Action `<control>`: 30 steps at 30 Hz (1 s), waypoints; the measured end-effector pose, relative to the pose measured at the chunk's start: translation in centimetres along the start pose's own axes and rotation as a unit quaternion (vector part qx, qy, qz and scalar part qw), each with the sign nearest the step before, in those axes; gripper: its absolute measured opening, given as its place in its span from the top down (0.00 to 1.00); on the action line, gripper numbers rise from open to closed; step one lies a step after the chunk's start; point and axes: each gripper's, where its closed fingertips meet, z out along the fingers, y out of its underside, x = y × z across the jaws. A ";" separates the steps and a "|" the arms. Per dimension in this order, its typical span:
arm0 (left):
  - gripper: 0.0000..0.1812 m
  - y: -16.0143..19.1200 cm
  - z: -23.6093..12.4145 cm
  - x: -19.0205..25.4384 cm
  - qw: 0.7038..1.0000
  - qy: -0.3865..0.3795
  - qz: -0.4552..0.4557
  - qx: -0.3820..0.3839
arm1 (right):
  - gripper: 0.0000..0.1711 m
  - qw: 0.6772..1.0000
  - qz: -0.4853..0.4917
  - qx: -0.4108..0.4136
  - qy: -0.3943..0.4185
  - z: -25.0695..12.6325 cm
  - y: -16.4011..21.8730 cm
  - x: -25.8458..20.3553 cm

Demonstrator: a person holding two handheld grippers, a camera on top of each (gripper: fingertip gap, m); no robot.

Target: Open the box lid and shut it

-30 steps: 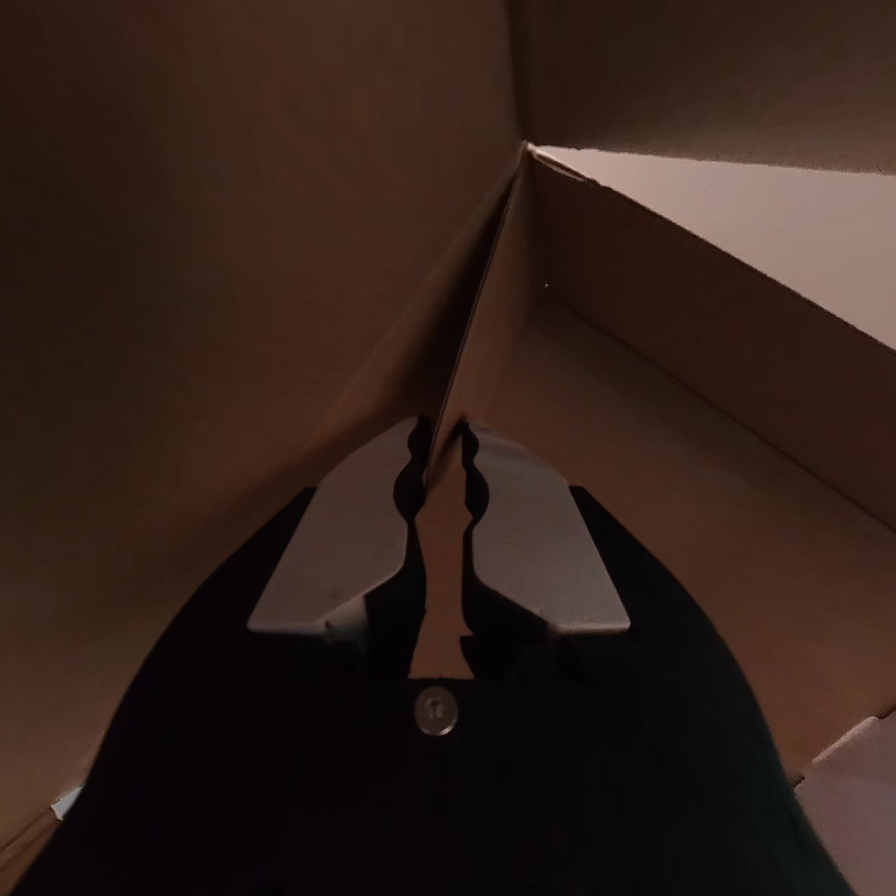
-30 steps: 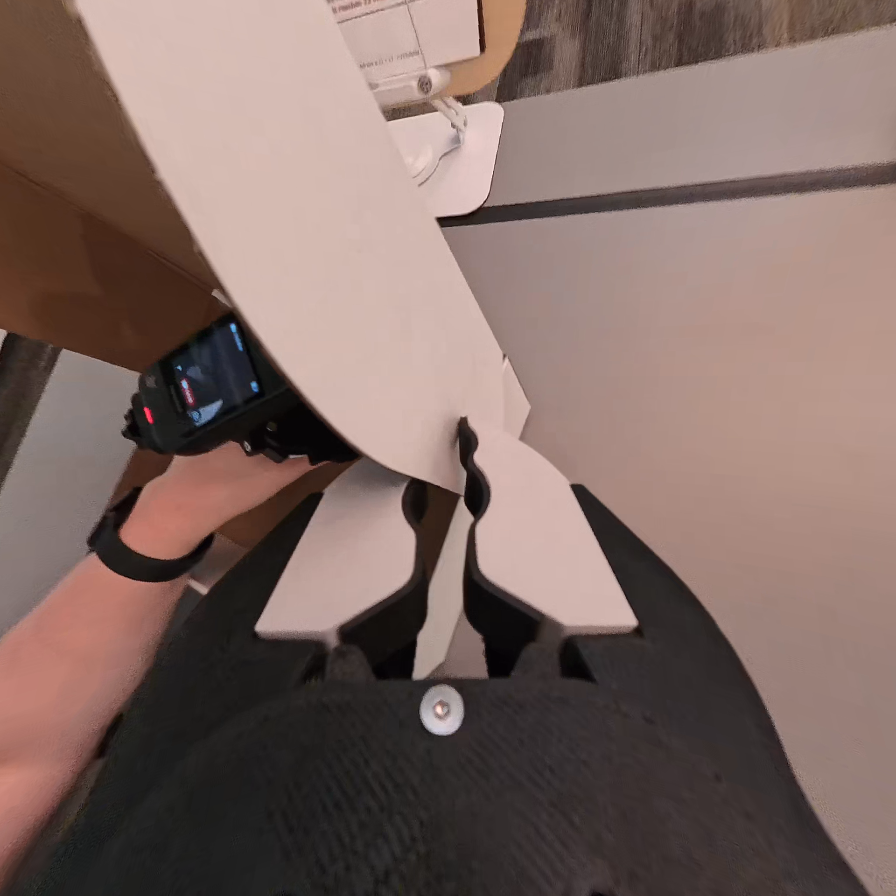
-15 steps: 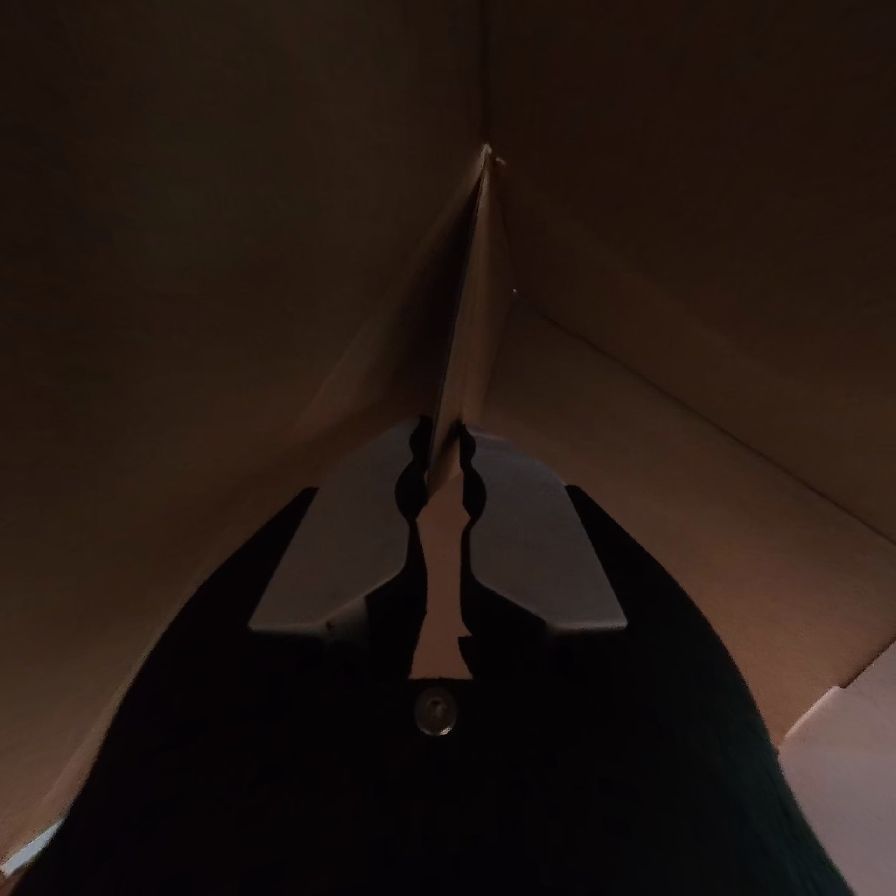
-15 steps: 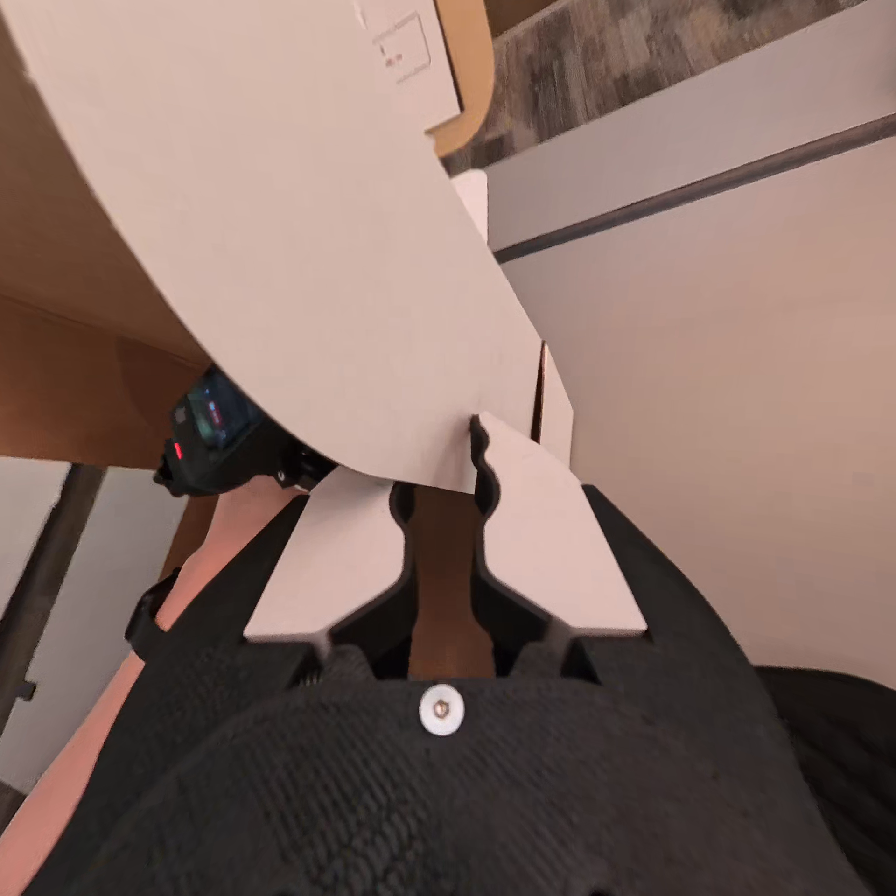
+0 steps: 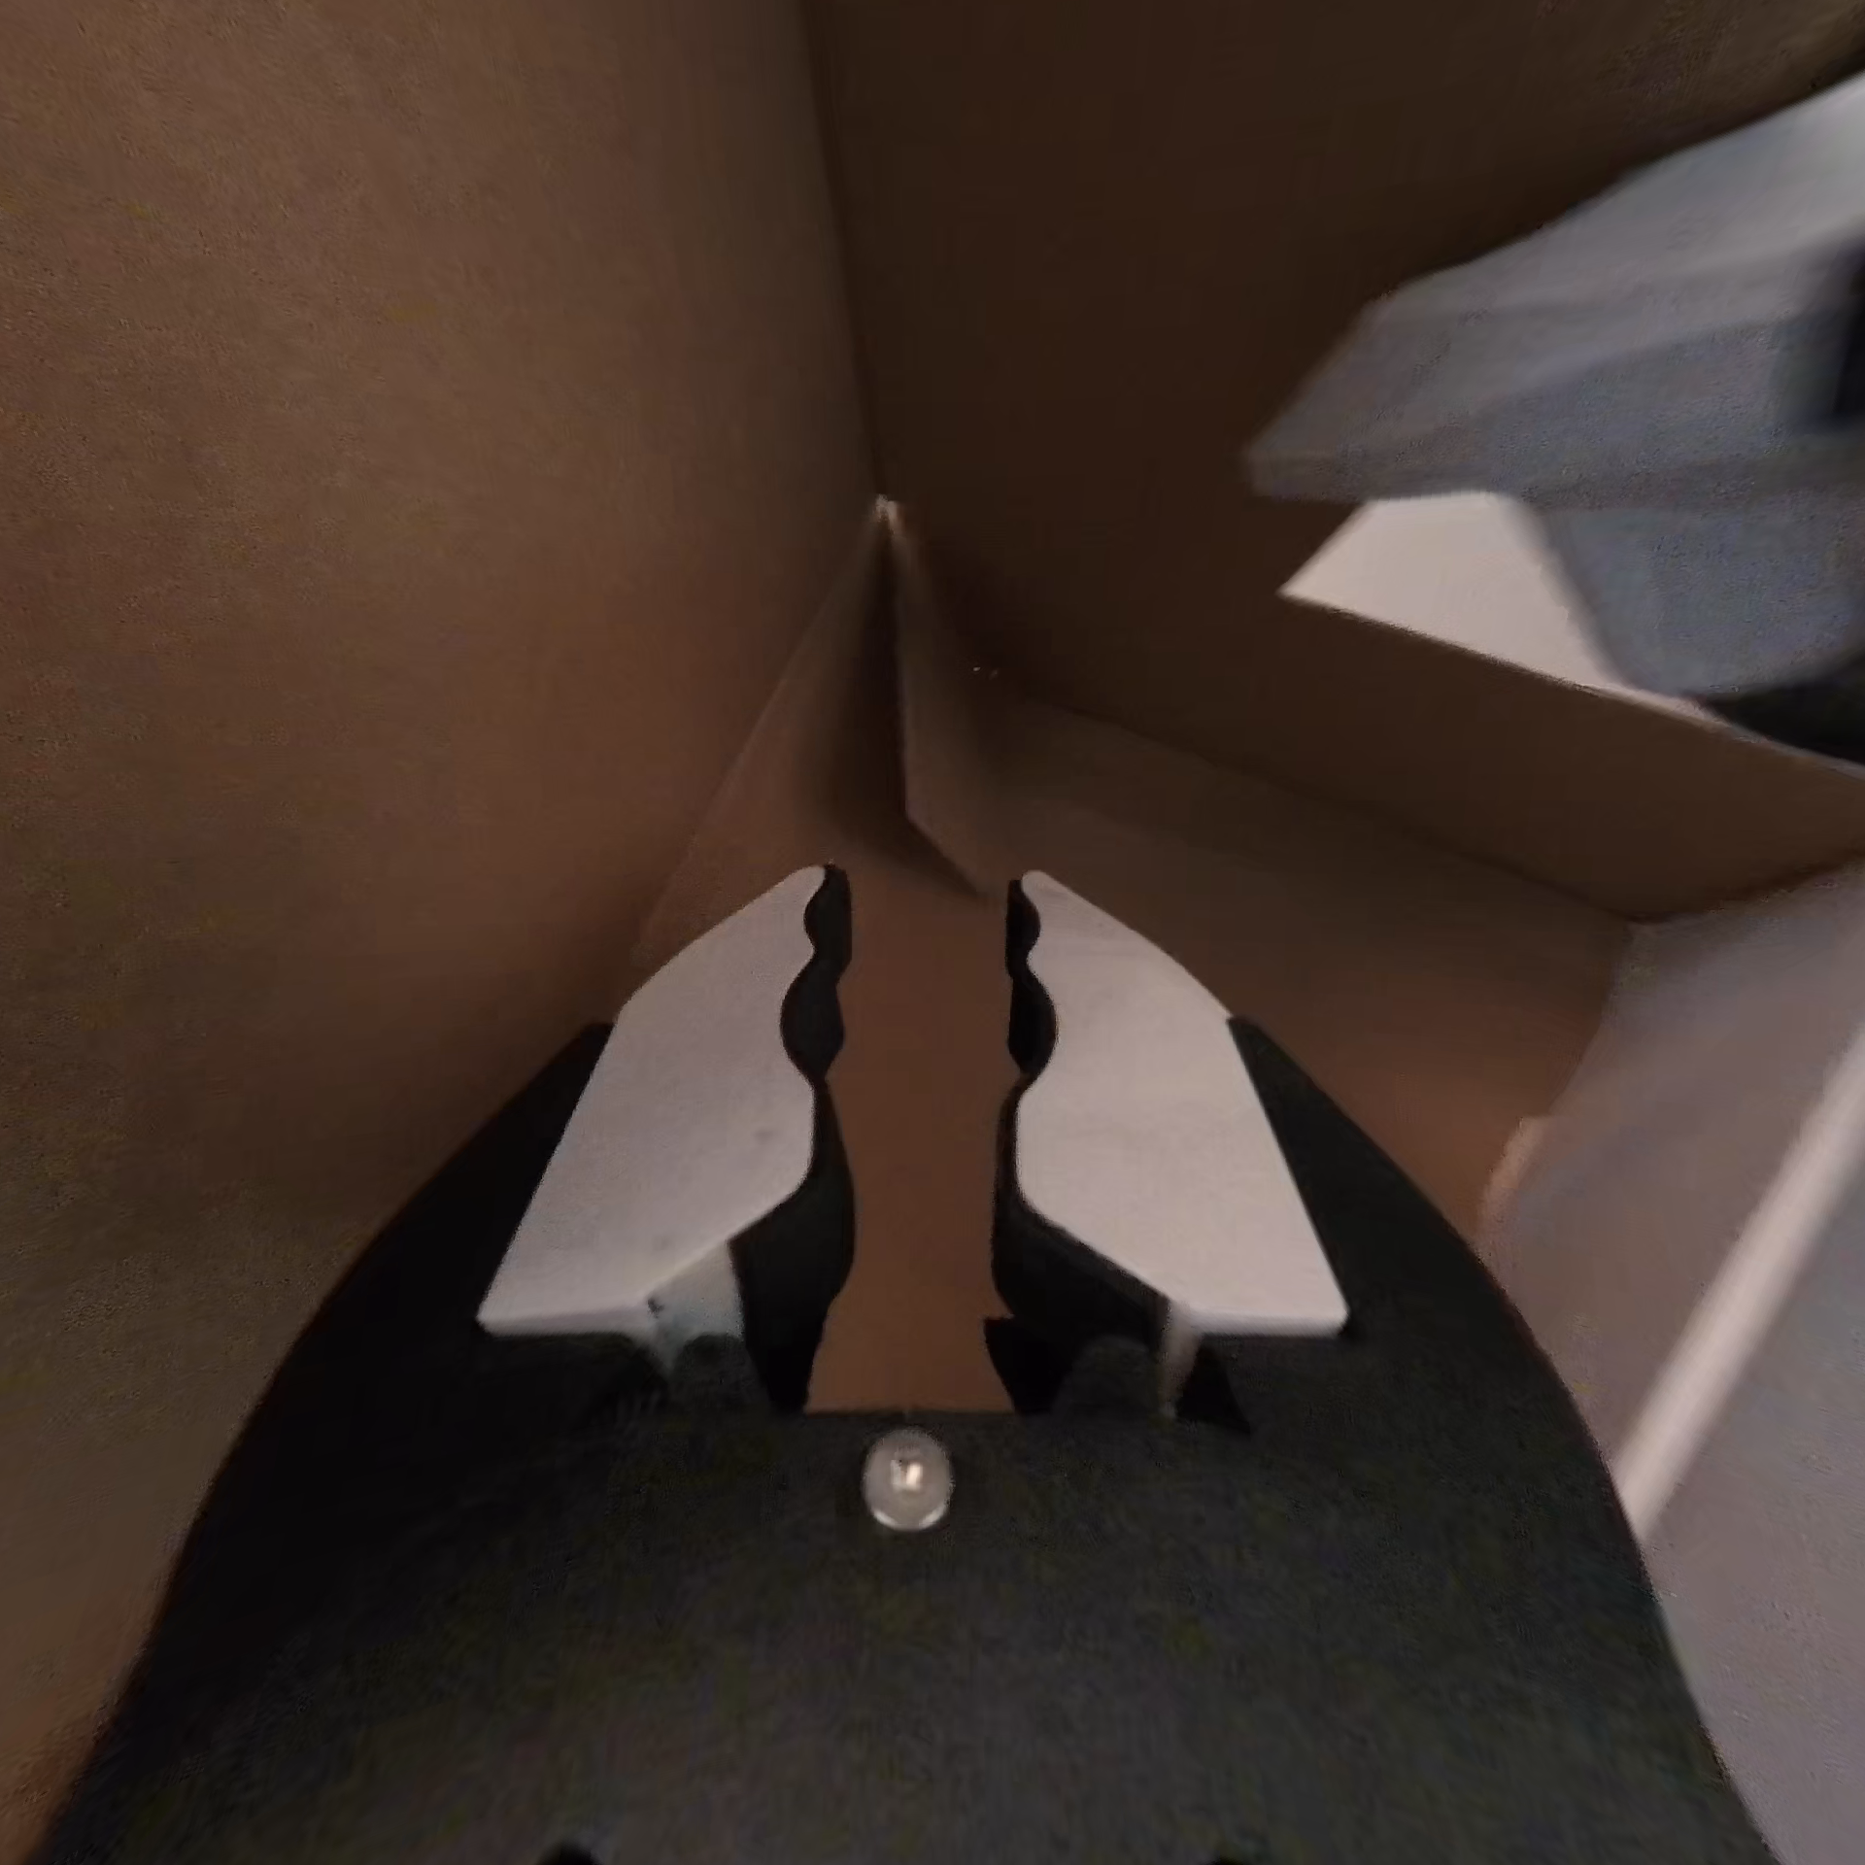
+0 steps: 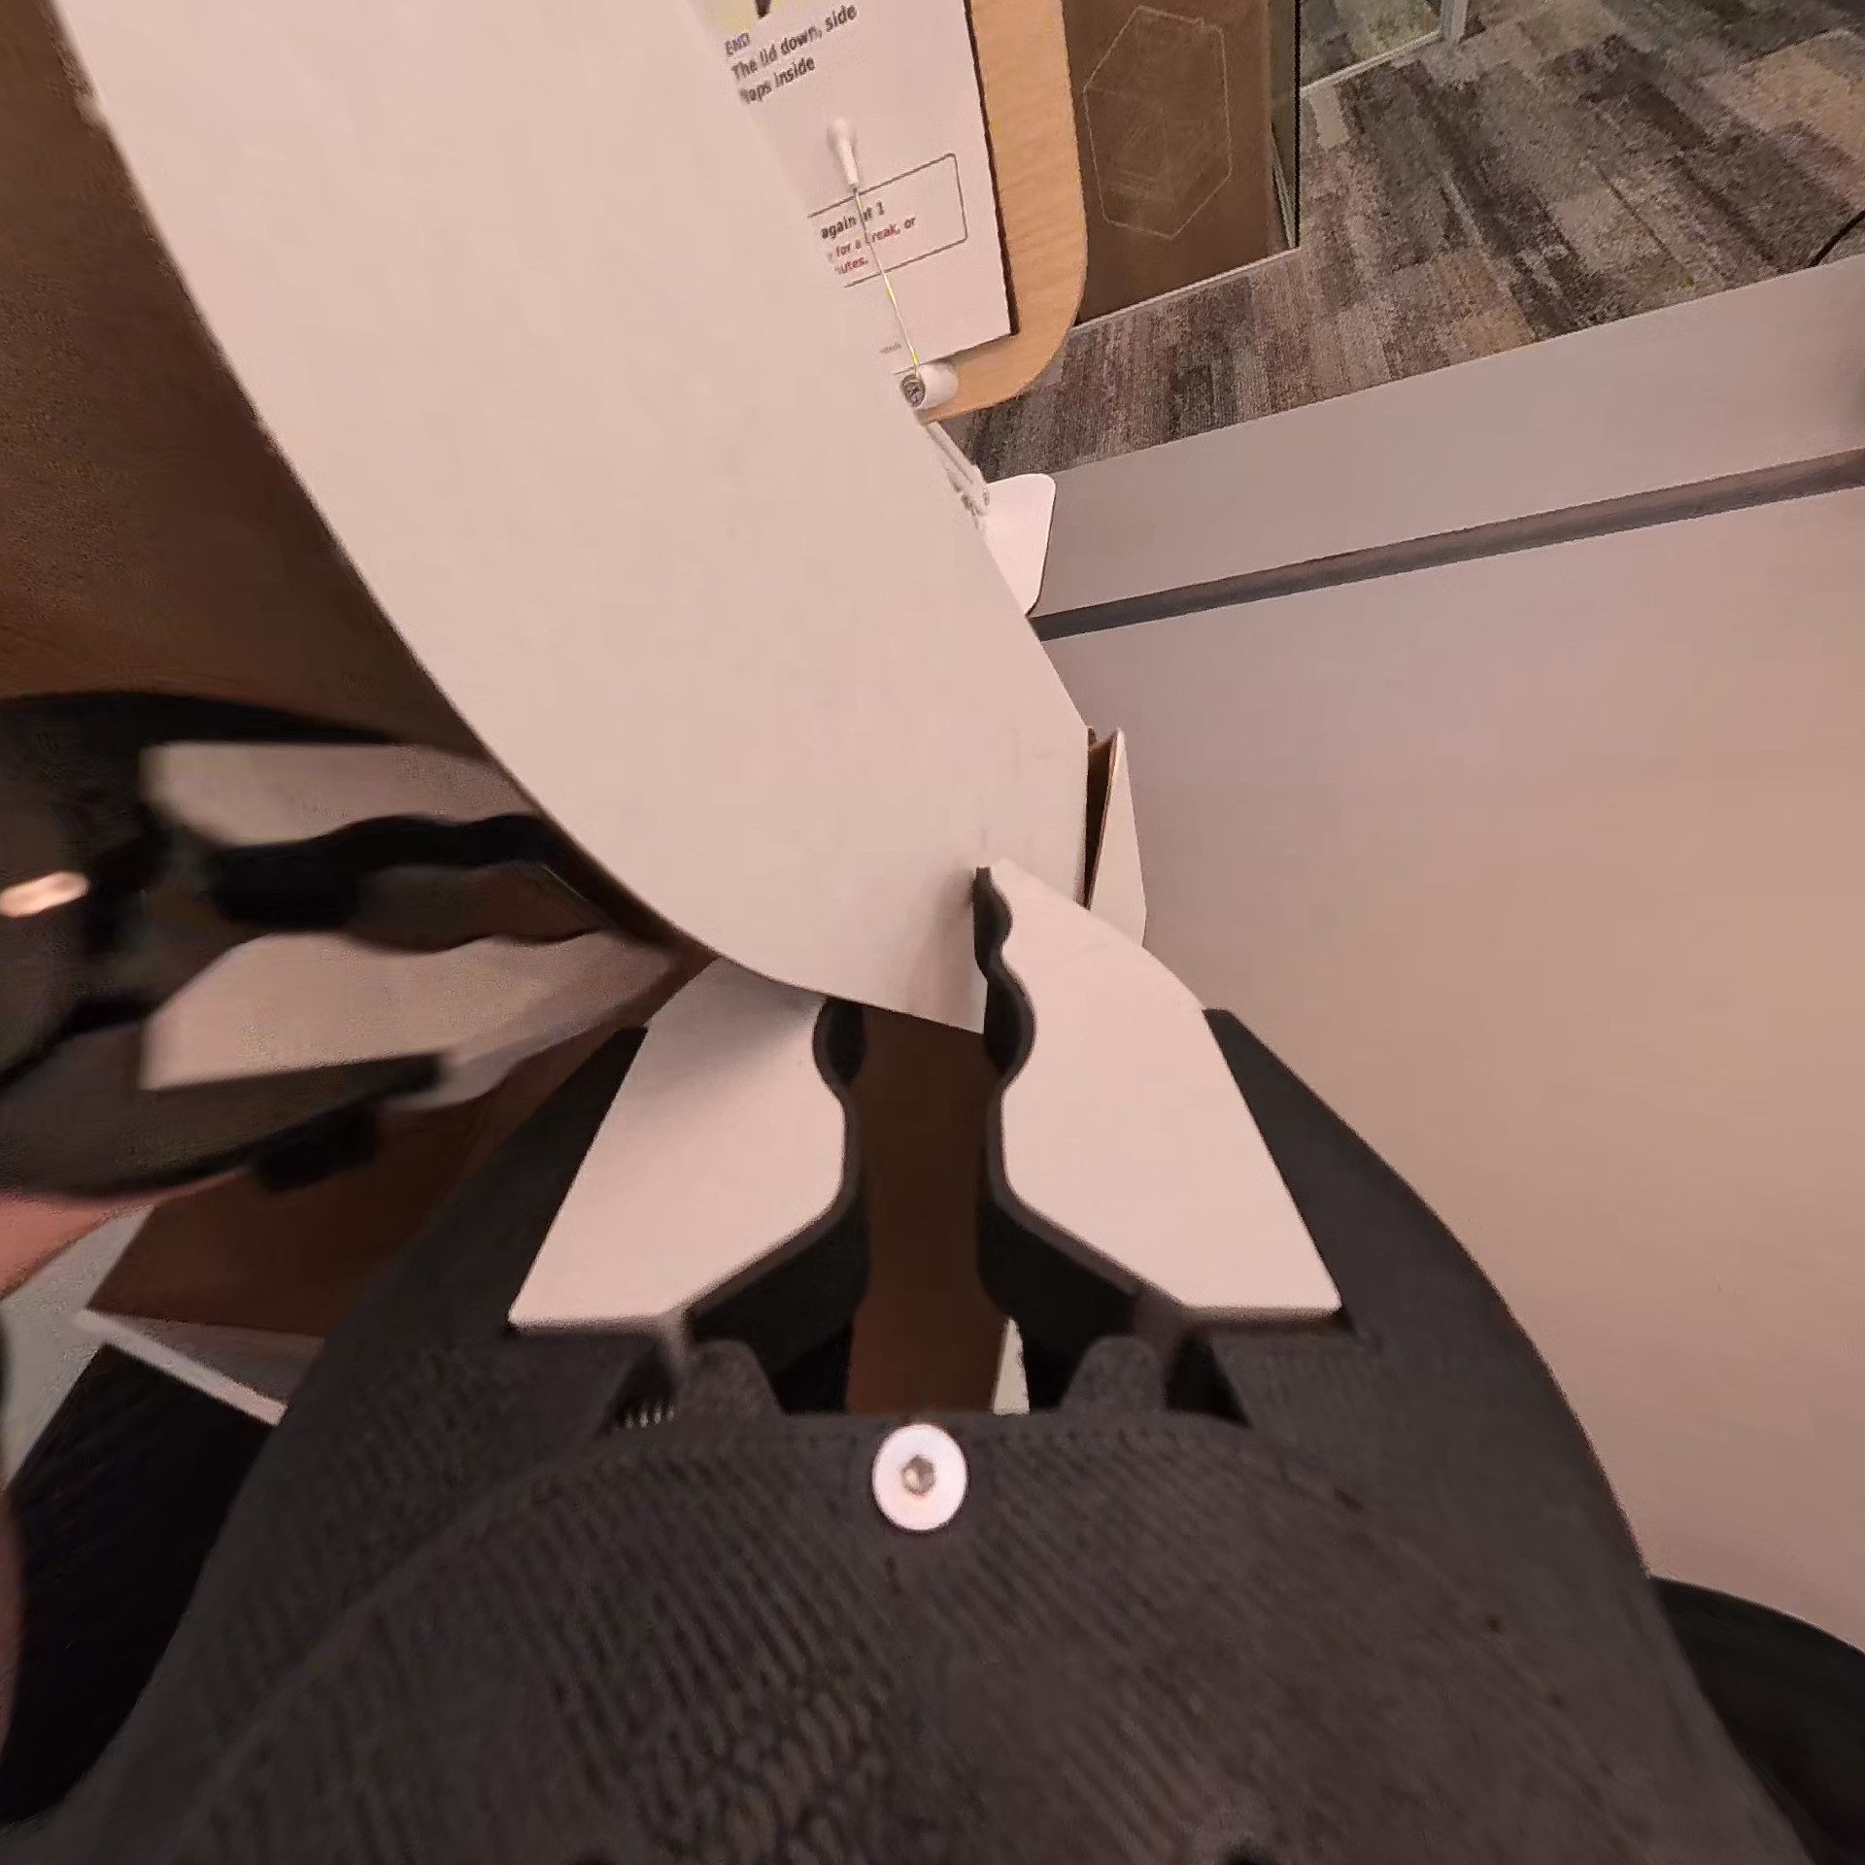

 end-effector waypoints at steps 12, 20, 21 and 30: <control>0.64 7.3 -24.5 -7.1 0.889 -0.288 -0.209 0.288 | 0.88 0.999 -0.042 0.019 -0.008 -0.9 1.3 -0.4; 0.70 10.5 -15.7 -11.1 0.928 -0.217 -0.262 0.153 | 0.87 0.998 -0.062 0.019 -0.024 -1.0 2.0 -0.2; 0.75 10.8 -15.4 -11.1 0.930 -0.221 -0.257 0.145 | 0.86 0.997 -0.069 0.016 -0.028 -1.0 2.2 -0.2; 0.97 15.0 -14.1 -7.2 0.926 -0.272 -0.245 0.094 | 0.60 0.964 -0.194 0.111 -0.147 -7.0 -0.7 -2.8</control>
